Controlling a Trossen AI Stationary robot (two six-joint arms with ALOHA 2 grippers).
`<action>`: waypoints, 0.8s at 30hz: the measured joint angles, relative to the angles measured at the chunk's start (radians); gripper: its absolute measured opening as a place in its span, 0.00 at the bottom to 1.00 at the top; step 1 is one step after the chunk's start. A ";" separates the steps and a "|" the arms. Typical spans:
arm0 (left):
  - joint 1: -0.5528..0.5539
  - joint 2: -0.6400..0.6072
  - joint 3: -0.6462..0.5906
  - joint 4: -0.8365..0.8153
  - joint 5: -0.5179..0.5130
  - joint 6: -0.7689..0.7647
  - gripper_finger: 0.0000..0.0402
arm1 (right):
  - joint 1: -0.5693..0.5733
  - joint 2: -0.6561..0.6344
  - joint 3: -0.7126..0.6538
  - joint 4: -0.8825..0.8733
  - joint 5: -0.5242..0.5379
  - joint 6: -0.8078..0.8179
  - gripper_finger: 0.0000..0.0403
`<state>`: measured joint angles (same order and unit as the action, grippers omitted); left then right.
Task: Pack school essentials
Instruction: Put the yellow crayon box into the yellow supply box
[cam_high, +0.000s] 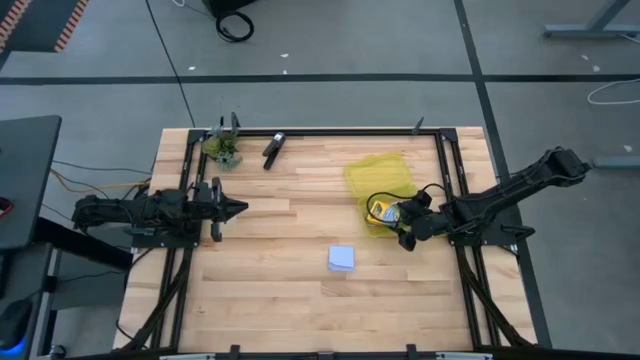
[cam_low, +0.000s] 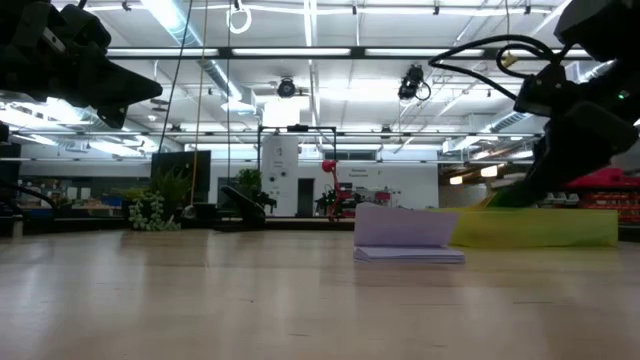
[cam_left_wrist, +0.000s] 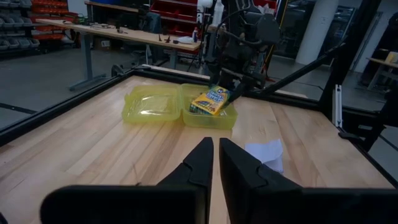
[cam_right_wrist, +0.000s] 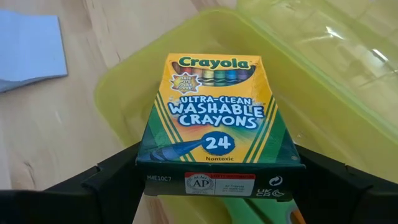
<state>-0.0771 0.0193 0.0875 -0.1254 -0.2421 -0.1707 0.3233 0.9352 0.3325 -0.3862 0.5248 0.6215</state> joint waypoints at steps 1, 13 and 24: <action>0.000 0.000 0.000 0.000 0.000 0.000 0.09 | 0.000 0.000 0.000 -0.005 -0.001 0.000 0.88; 0.000 0.000 0.000 0.000 0.000 0.000 0.06 | -0.032 -0.001 0.002 -0.073 -0.043 0.026 0.88; 0.000 0.000 0.000 0.000 0.000 0.000 0.09 | -0.152 -0.001 0.002 -0.100 -0.149 -0.008 0.91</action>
<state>-0.0772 0.0193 0.0875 -0.1253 -0.2421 -0.1707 0.1717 0.9340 0.3347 -0.4866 0.3760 0.6139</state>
